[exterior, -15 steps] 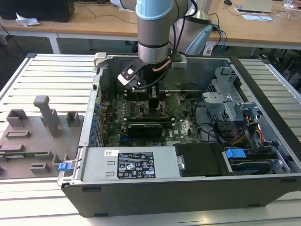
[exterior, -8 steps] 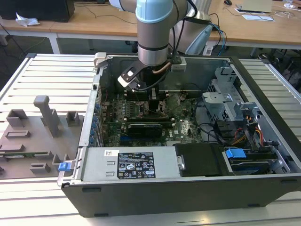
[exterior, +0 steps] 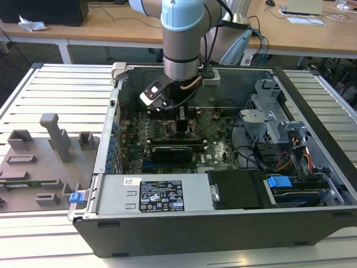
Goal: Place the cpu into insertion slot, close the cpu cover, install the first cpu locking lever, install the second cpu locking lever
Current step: 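Place the cpu into insertion slot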
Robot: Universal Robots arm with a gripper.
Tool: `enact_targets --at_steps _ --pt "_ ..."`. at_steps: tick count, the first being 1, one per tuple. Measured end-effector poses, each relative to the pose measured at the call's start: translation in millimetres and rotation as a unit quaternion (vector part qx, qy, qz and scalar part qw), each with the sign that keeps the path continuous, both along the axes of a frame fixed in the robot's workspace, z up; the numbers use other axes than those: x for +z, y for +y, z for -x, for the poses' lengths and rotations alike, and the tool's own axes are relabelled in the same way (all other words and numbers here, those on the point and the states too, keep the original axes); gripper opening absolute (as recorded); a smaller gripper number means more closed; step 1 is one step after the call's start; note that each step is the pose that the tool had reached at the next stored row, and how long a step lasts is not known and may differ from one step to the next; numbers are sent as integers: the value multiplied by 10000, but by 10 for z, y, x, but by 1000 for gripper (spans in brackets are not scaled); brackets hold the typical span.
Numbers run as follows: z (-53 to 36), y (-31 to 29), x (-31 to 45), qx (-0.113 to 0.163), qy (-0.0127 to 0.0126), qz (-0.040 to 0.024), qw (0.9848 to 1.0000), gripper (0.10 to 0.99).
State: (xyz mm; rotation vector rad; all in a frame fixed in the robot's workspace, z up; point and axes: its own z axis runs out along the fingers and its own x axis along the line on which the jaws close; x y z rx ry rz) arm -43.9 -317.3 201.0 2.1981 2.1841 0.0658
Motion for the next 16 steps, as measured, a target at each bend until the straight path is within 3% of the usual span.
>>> enact_targets --at_steps 10,11,12,16 --pt "-14 1 -21 -1 0 -1 10000 545" --pt "-14 1 -21 -1 0 -1 10000 553" --pt "-14 1 -21 -1 0 0 10000 620" --pt "-14 0 -12 -1 0 0 10000 620"
